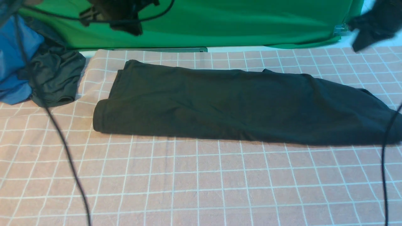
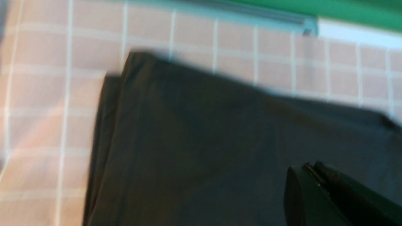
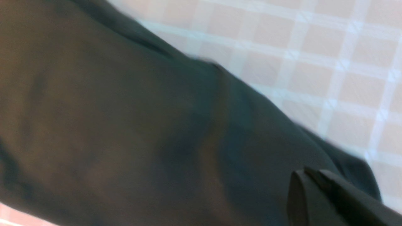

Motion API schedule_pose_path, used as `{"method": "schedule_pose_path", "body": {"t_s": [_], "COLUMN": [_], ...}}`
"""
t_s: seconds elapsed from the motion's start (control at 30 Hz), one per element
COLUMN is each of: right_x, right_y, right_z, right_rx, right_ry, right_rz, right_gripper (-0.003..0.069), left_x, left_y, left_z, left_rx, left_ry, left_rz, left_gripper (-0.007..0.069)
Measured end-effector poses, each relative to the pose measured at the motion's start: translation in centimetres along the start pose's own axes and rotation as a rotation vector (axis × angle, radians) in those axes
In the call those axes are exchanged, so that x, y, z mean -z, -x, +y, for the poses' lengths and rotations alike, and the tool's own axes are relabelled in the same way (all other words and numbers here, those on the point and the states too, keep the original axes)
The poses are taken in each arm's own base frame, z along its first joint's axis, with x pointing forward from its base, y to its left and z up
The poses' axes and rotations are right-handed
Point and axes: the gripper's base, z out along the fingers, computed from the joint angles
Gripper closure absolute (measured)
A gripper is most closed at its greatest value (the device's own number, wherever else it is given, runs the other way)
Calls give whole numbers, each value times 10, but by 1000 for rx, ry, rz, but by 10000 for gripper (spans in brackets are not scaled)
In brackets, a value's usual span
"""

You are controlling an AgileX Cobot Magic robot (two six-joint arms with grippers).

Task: Fold a long-sleeved shirt over a pink coffee tablecloth.
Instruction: 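Fold the black garment in half by bringing its near edge over to the far edge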

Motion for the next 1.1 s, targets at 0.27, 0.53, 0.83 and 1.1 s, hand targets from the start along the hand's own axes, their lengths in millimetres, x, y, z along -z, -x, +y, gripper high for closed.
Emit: {"method": "schedule_pose_path", "body": {"t_s": [0.27, 0.53, 0.83, 1.1], "right_x": [-50, -90, -114, -120], "right_y": [-32, -28, -32, -35], "right_z": [-34, -48, -53, -48], "right_rx": [18, 26, 18, 32], "right_ry": [12, -34, -36, -18], "right_rz": [137, 64, 77, 114], "right_gripper": [379, 323, 321, 491], "left_x": [-38, -68, -68, -68], "left_y": [-84, -116, -115, -114], "left_z": [30, 43, 42, 42], "left_rx": [41, 57, 56, 58], "left_ry": [15, 39, 36, 33], "left_rz": [12, 74, 61, 52], "left_gripper": [611, 611, 611, 611]}}
